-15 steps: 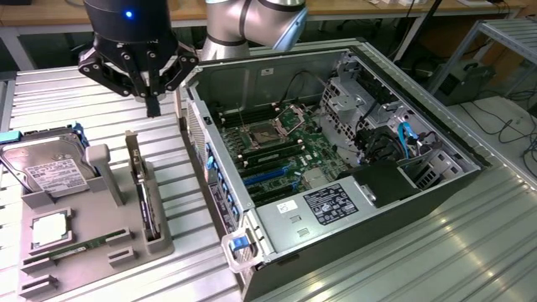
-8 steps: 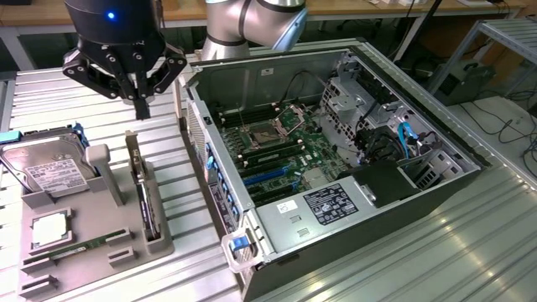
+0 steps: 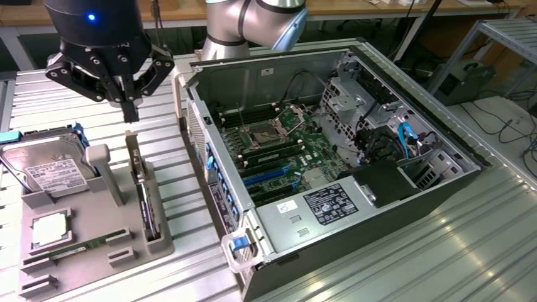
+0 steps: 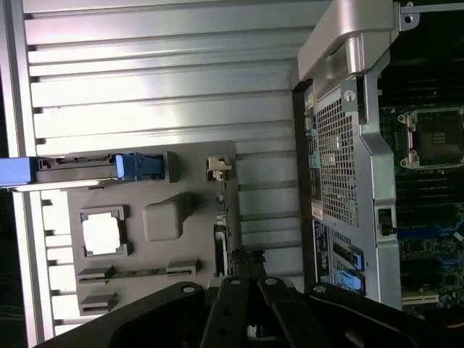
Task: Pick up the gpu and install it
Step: 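Reach for the gpu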
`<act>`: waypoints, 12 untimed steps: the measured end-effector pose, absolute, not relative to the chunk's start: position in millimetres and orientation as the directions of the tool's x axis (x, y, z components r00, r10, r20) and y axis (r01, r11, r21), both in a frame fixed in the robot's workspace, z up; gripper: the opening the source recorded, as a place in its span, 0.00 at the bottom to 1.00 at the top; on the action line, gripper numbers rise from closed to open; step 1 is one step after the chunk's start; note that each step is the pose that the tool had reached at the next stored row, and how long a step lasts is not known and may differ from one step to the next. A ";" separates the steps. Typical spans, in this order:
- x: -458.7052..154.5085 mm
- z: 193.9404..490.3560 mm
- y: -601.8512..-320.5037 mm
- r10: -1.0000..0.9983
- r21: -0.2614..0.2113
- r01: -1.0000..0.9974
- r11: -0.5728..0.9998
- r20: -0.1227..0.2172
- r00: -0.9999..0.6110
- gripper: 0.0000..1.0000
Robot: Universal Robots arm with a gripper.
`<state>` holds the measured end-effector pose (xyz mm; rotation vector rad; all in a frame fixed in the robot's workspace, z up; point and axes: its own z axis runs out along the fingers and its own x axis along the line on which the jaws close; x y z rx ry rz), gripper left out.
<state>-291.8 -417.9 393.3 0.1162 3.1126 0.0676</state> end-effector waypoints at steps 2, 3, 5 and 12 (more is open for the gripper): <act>-295.6 393.4 -418.2 0.075 0.044 0.074 0.996 -0.024 -0.997 0.11; -297.6 393.3 -418.4 0.075 0.044 0.074 0.996 -0.024 -0.997 0.11; -301.1 393.3 -418.7 0.075 0.044 0.074 0.996 -0.024 -0.997 0.11; -312.9 393.3 -420.0 0.075 0.044 0.074 0.996 -0.024 -0.997 0.11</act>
